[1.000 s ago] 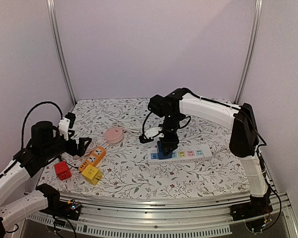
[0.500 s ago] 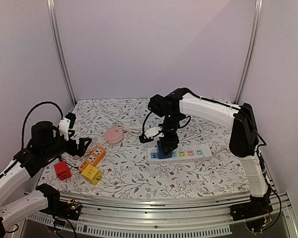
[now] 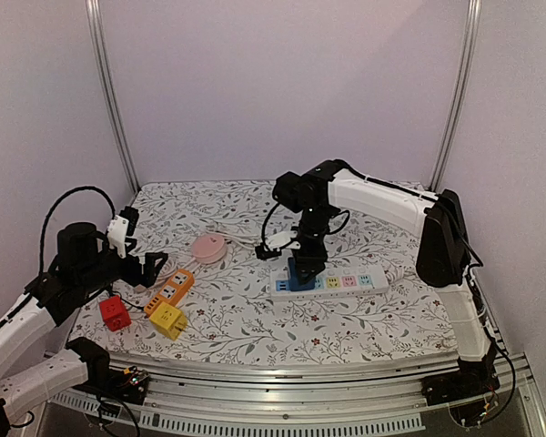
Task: Insert the plug
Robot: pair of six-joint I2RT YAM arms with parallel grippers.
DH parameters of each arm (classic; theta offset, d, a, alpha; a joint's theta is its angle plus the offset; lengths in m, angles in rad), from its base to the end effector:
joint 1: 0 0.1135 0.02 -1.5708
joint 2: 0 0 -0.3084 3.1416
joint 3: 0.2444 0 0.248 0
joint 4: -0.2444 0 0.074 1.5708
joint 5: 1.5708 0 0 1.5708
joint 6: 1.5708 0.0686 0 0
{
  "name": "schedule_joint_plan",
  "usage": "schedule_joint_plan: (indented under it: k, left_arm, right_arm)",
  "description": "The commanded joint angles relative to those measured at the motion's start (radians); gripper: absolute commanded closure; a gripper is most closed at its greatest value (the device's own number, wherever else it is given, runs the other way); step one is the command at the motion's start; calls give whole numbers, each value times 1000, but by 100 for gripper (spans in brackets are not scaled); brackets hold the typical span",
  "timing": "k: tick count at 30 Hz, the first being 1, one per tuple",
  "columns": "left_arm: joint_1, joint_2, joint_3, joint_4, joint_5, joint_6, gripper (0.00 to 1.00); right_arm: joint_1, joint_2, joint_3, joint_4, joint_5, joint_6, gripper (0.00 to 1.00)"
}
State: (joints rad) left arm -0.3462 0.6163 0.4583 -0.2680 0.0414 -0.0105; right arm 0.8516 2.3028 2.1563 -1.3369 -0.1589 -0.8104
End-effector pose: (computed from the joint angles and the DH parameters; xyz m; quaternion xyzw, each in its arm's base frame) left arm 0.1356 -0.0519 0.2543 0.1515 0.8267 -0.1132 0.5299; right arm 0.3115 0.3723 0.2259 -0.7379 0.6688 0.0802 0.0419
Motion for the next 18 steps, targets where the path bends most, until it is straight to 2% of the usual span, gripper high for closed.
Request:
schedule_joint_plan:
  k: [1, 6, 9, 12, 16, 18]
  left_arm:
    - [11, 2, -15, 25, 6, 9, 0]
    - [-9, 64, 55, 20, 127, 108, 1]
    - [-71, 203, 156, 8, 199, 215, 3]
    - [-167, 373, 227, 37, 296, 255, 4]
    - [-274, 621, 265, 234, 453, 177, 6]
    - [-299, 712, 248, 427, 512, 121, 7]
  right_arm:
    - [24, 109, -5, 39, -29, -15, 100]
    - [-9, 113, -6, 46, -113, 6, 100]
    - [-36, 85, -38, 79, -161, 30, 100]
    - [-43, 31, -101, 128, -149, 31, 100]
    - [-54, -26, -153, 181, -186, 9, 100]
    - [-55, -44, -177, 215, -185, -2, 100]
